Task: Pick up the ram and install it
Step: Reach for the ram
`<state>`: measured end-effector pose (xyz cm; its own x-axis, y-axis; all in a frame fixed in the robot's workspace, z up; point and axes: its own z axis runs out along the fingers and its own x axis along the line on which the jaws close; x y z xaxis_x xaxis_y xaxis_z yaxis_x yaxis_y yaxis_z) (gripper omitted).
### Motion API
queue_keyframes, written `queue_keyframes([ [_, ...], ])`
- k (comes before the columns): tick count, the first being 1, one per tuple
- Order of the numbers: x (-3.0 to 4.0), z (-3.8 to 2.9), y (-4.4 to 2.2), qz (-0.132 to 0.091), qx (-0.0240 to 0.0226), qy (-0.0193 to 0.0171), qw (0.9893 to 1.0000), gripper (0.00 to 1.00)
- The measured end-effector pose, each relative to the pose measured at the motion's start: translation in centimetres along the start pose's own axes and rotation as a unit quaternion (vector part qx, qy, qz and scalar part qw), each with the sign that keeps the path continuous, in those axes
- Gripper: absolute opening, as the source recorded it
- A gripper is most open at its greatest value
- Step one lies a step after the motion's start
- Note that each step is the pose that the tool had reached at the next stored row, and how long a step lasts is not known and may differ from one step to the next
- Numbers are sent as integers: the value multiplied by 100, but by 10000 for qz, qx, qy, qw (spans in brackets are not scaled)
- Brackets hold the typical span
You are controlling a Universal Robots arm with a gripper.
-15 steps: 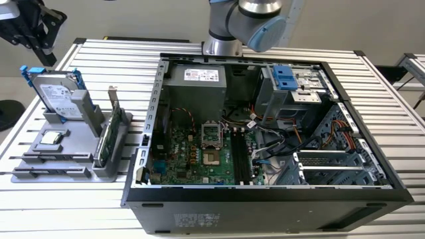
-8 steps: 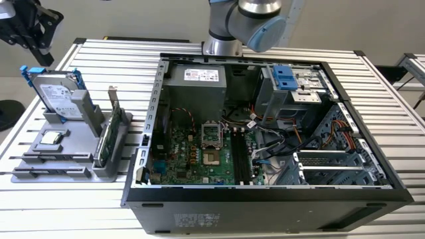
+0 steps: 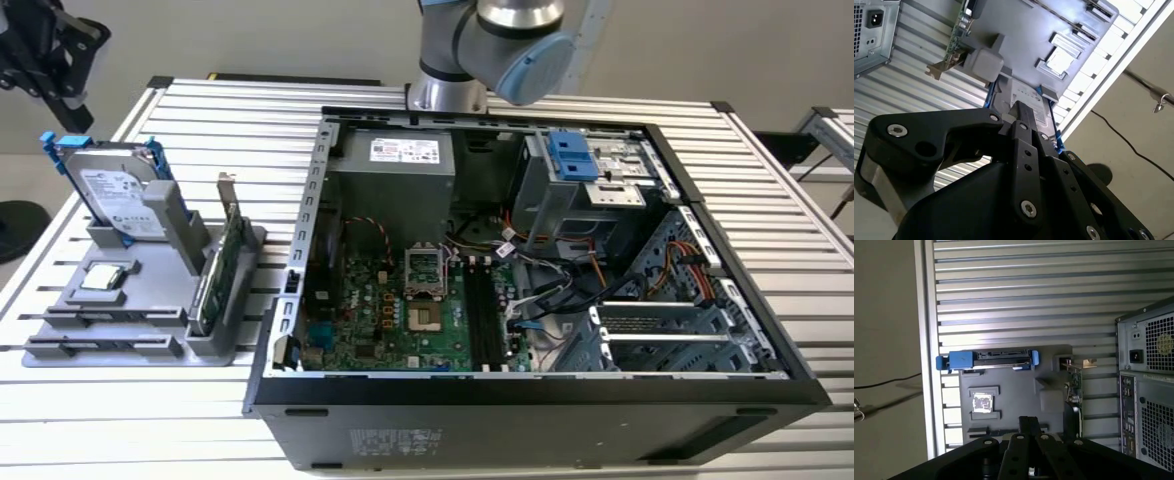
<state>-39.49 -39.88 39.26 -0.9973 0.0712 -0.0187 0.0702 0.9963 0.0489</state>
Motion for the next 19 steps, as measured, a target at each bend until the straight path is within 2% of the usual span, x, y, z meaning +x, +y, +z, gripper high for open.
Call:
queue_keyframes([
  [7,66,-1,-5,0,0,0,10000,0],
  [19,68,-3,-29,0,0,0,10000,0],
])
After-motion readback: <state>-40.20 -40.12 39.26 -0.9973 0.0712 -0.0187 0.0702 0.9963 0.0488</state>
